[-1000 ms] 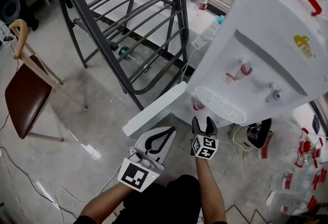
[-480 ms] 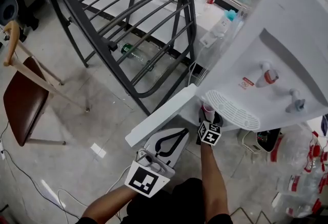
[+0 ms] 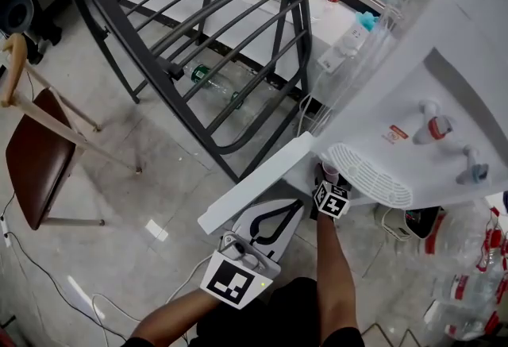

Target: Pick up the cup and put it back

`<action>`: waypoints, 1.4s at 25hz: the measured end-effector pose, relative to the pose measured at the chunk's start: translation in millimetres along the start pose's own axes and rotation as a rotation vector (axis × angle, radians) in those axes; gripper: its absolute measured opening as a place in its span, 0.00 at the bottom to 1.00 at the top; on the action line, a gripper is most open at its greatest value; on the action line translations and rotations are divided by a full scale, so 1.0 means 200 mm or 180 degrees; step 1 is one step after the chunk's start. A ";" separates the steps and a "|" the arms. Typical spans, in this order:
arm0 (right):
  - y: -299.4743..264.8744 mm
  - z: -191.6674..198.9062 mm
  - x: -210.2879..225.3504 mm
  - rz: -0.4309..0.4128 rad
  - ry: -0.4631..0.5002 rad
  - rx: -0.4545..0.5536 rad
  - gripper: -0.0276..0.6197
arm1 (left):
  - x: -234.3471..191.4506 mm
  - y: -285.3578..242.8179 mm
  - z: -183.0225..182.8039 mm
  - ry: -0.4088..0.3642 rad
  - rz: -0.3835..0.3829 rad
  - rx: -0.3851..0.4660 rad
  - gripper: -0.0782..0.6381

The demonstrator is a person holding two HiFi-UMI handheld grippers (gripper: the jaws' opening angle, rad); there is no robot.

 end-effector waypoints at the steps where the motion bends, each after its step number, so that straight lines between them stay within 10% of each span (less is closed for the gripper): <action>1: -0.01 0.00 0.00 0.0010 0.0003 -0.0010 0.56 | 0.00 -0.01 0.00 -0.0035 0.0014 -0.0025 0.12; 22: 0.09 -0.01 0.00 0.0044 0.0169 0.0112 0.49 | 0.03 0.02 0.02 -0.0102 0.0097 -0.0075 0.12; 35: 0.70 0.04 -0.21 -0.0606 0.0364 0.0102 0.49 | 0.11 0.09 -0.13 -0.0005 0.0062 0.0165 0.12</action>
Point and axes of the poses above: the fingertips, and each gripper's own axes: y backward along the fingers, x to its right, z out of its underside, the point moved 2 cm from there along y, backward along the fingers, and after that the axes turned 11 degrees about -x, right-handed, at the moved point
